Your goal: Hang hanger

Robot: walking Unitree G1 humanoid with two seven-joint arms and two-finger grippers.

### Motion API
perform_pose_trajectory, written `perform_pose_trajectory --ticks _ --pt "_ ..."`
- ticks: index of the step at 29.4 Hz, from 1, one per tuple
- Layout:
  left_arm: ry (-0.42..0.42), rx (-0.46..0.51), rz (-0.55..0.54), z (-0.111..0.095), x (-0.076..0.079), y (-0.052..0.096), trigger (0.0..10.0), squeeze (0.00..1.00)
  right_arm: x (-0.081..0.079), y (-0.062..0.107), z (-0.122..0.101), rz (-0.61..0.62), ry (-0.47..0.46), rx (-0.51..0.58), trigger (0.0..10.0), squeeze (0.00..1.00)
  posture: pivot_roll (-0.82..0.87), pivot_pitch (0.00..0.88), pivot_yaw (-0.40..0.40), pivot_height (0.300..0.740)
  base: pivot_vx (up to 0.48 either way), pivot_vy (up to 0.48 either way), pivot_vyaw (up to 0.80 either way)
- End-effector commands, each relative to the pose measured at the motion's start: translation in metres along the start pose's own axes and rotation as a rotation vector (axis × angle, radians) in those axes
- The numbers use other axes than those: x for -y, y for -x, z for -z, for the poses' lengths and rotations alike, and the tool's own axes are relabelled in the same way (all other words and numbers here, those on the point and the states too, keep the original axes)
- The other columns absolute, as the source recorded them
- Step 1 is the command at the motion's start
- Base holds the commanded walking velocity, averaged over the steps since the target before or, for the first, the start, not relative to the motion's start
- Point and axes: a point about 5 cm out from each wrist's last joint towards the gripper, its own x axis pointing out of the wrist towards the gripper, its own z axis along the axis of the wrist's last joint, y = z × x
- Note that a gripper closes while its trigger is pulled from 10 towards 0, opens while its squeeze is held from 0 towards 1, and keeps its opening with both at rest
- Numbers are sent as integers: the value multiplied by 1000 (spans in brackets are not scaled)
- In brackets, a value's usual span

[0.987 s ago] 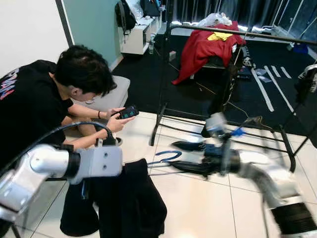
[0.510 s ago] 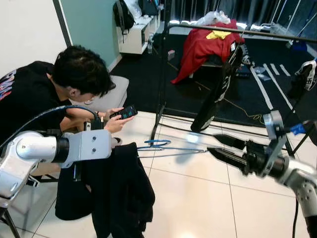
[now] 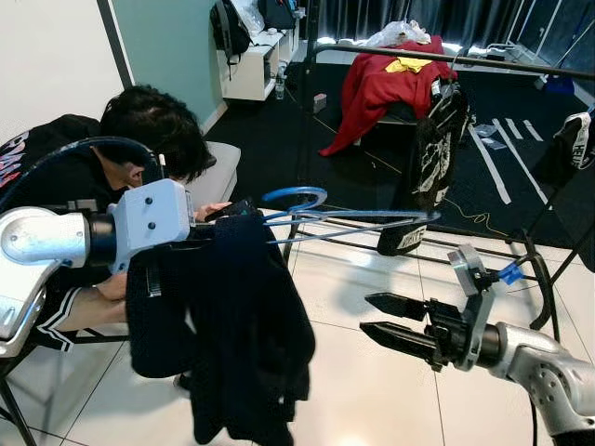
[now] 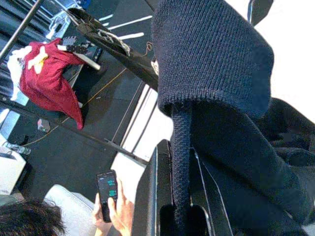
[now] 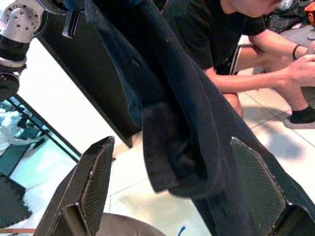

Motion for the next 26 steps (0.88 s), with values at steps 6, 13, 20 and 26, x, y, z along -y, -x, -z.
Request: perform_pose_trajectory --ticks 6,13,20,26 --pt "41 219 -49 -28 -8 2 0 0 7 -18 -8 54 18 90 10000 0 -62 46 20 740 0 0 0" --pt "48 303 -82 -40 -12 2 0 0 -3 -50 3 28 27 -18 10000 0 -58 48 20 740 0 0 0" --pt "41 328 -97 -46 -13 1 0 0 -7 -69 2 16 31 -21 10000 0 -57 44 17 740 0 0 0" --pt "38 341 -101 -51 -14 1 0 0 -4 -84 -2 59 24 18 0 0 -54 41 14 740 0 0 0"
